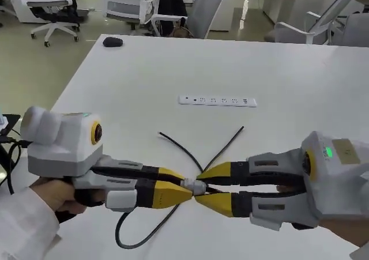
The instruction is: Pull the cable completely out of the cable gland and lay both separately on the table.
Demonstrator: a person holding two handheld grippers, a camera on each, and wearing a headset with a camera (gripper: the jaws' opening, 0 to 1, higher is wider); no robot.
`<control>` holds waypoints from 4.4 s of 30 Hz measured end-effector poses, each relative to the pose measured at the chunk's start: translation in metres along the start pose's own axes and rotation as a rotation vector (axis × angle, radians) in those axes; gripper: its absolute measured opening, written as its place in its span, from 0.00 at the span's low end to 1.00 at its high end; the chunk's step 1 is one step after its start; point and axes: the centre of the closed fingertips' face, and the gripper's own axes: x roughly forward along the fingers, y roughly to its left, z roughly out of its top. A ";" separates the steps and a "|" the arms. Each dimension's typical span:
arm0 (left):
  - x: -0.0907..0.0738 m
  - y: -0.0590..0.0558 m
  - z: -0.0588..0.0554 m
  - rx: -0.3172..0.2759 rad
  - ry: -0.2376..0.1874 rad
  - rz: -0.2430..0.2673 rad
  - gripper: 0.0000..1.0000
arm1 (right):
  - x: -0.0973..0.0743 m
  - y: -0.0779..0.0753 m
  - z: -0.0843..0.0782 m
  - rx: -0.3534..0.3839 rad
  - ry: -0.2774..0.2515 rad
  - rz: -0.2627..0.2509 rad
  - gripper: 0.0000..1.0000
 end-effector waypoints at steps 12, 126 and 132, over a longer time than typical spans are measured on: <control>-0.003 -0.005 0.018 0.290 -0.029 0.037 0.15 | -0.014 -0.021 0.025 0.526 -0.224 0.054 0.29; 0.008 0.011 0.017 0.168 -0.110 0.104 0.16 | 0.004 -0.016 -0.004 0.114 -0.046 -0.010 0.02; -0.004 0.016 0.019 0.154 -0.137 0.125 0.16 | -0.002 -0.022 -0.018 0.089 0.010 -0.031 0.02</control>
